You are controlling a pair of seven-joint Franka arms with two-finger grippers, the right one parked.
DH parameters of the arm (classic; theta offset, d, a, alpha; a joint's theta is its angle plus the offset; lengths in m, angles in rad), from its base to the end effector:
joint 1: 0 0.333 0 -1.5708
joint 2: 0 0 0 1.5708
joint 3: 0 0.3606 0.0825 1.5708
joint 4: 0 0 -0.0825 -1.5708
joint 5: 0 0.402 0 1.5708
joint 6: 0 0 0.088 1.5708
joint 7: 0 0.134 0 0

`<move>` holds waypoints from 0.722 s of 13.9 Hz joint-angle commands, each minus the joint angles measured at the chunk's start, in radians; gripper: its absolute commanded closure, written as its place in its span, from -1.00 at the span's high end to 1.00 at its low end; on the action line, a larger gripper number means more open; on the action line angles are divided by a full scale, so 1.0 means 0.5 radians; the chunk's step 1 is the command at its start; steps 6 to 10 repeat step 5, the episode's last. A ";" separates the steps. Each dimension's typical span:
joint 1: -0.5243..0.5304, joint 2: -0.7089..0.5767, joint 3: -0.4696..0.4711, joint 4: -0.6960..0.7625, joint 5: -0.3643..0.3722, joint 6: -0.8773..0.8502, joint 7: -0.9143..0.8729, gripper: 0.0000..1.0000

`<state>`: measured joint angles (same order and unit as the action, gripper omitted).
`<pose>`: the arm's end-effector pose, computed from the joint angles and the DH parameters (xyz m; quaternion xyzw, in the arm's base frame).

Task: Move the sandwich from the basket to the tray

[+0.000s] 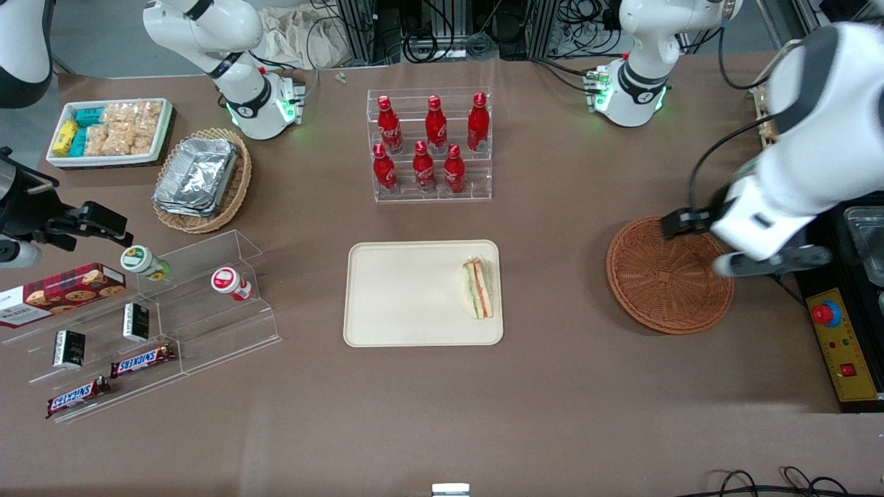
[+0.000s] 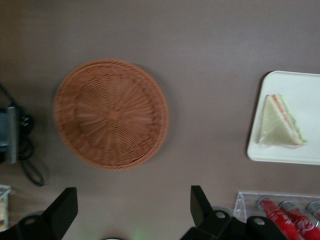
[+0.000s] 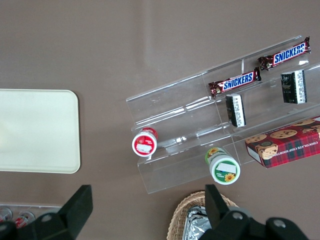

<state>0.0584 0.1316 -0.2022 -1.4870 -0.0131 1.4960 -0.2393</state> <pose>0.5995 -0.0805 0.6007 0.9969 0.0476 -0.0626 0.0080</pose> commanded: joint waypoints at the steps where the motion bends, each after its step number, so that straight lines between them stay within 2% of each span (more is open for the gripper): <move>1: -0.132 -0.278 0.245 -0.240 -0.057 -0.025 0.156 1.00; 3: -0.129 -0.346 0.248 -0.302 -0.060 -0.025 0.184 1.00; 10: -0.132 -0.328 0.242 -0.266 -0.057 -0.031 0.193 1.00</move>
